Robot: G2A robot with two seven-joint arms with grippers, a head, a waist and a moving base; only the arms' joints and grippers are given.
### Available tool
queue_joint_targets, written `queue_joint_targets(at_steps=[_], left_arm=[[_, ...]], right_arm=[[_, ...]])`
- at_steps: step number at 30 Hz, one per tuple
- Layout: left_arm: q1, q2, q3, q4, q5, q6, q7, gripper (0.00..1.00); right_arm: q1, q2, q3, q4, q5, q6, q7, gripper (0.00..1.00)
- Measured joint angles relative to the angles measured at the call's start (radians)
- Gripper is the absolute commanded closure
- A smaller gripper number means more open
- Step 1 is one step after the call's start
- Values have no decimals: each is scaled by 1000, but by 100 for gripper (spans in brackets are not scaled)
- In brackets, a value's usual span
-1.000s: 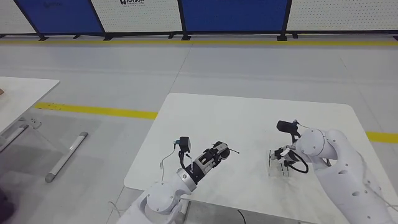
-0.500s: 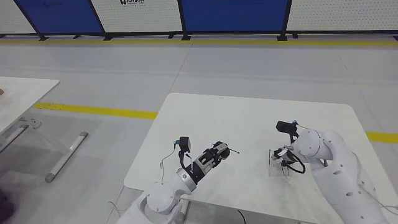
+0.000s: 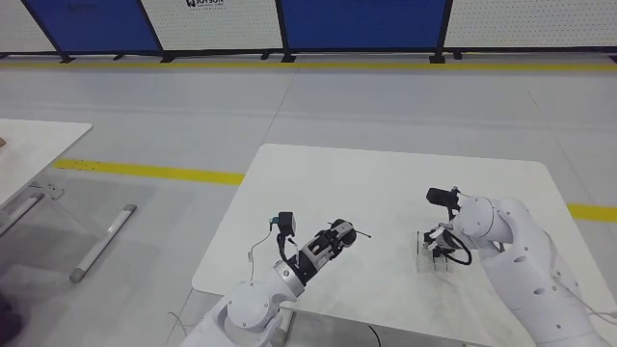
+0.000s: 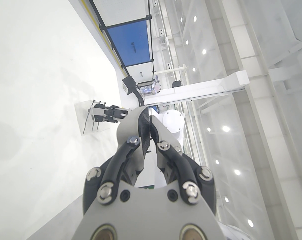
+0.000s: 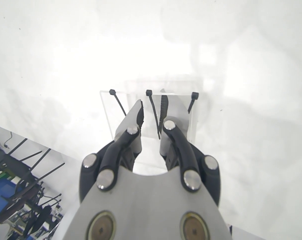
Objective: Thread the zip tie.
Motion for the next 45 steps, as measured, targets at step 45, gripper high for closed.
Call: queue_joint_targets(at_steps=[45], left_arm=[[0,0,0,0,0,0,0,100]], right_arm=[[-439,8,371,-718,-99,0,-167,100]])
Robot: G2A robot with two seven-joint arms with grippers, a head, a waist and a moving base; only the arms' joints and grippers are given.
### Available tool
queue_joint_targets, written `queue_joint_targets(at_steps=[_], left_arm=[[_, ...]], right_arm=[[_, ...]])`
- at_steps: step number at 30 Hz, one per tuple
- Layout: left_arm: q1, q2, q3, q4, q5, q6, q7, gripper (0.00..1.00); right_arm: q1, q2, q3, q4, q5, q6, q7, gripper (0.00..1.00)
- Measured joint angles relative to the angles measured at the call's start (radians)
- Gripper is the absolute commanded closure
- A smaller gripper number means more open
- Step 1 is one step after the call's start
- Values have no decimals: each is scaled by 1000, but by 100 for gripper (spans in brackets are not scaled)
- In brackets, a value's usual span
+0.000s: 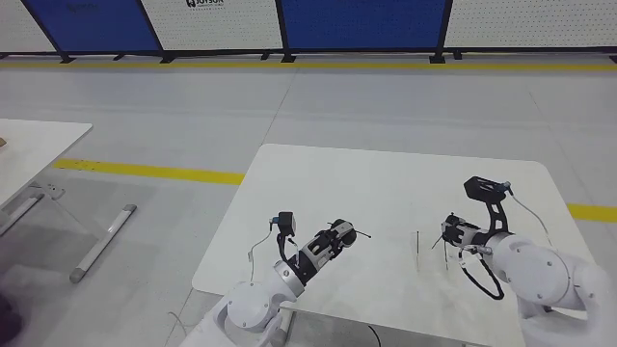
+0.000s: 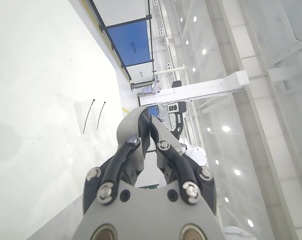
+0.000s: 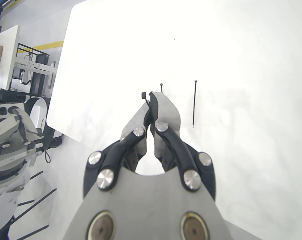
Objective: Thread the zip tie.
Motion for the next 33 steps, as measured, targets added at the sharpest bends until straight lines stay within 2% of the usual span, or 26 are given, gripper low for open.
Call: queue_joint_targets(at_steps=[29,31,33], left_arm=[[0,0,0,0,0,0,0,100],[0,0,0,0,0,0,0,100],[0,0,0,0,0,0,0,100]], right_arm=[[-1,0,-1,-1,1,-2,-3,100],[-14,-3,-7,-13,13,-8,-58,100],[-38,-8,-1,-38,38,-1,-156,100]])
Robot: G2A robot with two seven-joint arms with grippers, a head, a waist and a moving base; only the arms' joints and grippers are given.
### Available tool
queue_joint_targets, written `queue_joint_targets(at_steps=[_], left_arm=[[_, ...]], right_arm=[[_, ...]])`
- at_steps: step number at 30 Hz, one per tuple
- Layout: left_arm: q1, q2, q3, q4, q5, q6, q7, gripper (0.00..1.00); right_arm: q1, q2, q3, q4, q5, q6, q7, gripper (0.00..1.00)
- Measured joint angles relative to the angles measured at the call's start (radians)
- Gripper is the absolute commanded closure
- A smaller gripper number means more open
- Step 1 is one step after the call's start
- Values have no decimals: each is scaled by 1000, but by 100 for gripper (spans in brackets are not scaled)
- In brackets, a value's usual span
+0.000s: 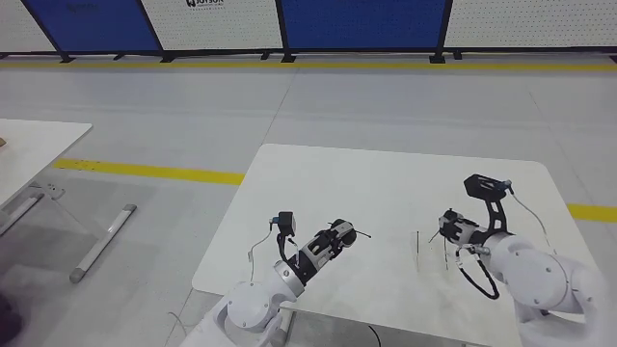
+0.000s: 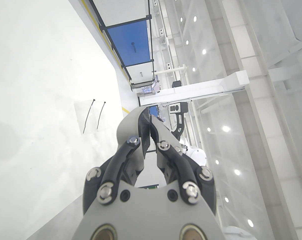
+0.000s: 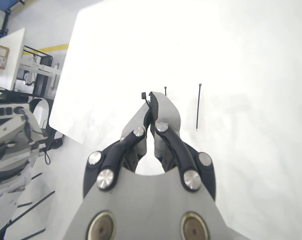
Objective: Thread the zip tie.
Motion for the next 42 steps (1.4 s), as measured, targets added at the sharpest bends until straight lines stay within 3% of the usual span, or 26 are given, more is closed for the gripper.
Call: queue_joint_targets(at_steps=[6,15,18,21,27,38,42], left_arm=[[0,0,0,0,0,0,0,100],[-2,0,0,0,3,0,2,100],[-33,-3,15,-4,86,5,58,100],[-81,-17,70,-9,132,15,147,100],[-167,-43,190,57,236,24,256,100],[-175,-47,204,69,239,21,276,100],[-175,-47,204,69,239,21,276,100]], right_arm=[[-101,-25,45,-93,108,1,-190,100],[-118,-30,46,-98,141,1,-202,100],[-127,-31,45,-93,136,-9,-241,100],[-149,-38,37,-94,188,-16,-363,100],[-187,-49,-39,-72,224,-44,-546,100],[-189,-50,-39,-70,231,-50,-548,100],[-218,-57,-86,-80,234,-69,-675,100]])
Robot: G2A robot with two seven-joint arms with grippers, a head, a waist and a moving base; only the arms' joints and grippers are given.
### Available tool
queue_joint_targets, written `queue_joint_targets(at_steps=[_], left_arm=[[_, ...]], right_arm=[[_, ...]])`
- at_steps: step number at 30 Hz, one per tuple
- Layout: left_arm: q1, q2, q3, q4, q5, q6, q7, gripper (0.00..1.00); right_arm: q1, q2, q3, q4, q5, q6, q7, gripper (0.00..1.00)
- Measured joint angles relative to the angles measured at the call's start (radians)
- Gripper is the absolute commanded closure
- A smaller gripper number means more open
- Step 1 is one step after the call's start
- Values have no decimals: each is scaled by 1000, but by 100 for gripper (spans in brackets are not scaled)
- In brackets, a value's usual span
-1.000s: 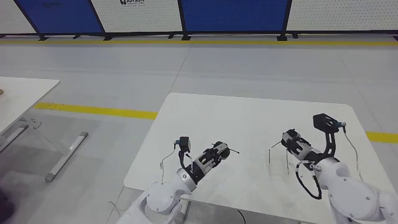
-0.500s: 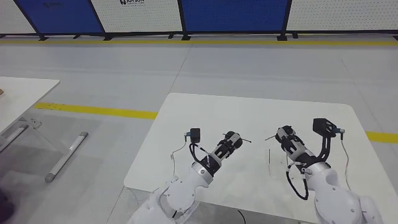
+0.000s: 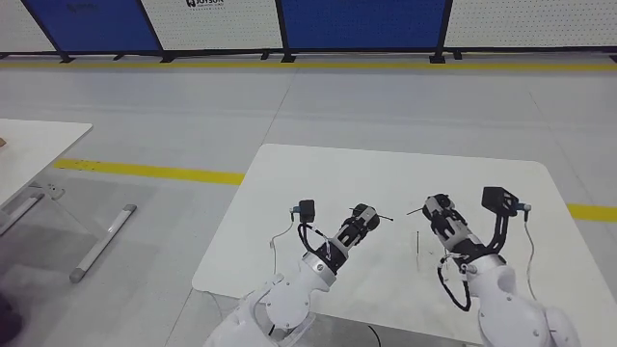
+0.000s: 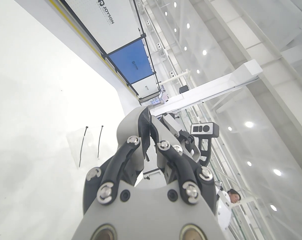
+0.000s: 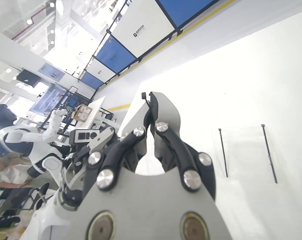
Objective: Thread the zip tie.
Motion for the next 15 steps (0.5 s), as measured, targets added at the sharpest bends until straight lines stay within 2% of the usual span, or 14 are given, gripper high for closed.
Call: queue_joint_targets(at_steps=[2,6,15], left_arm=[[0,0,0,0,0,0,0,100],[0,0,0,0,0,0,0,100],[0,0,0,0,0,0,0,100]], right_arm=[[-12,-4,-29,-1,-12,0,-55,100],[-31,-11,-80,0,-64,36,-159,100],[-34,-12,-84,-4,-67,42,-168,100]])
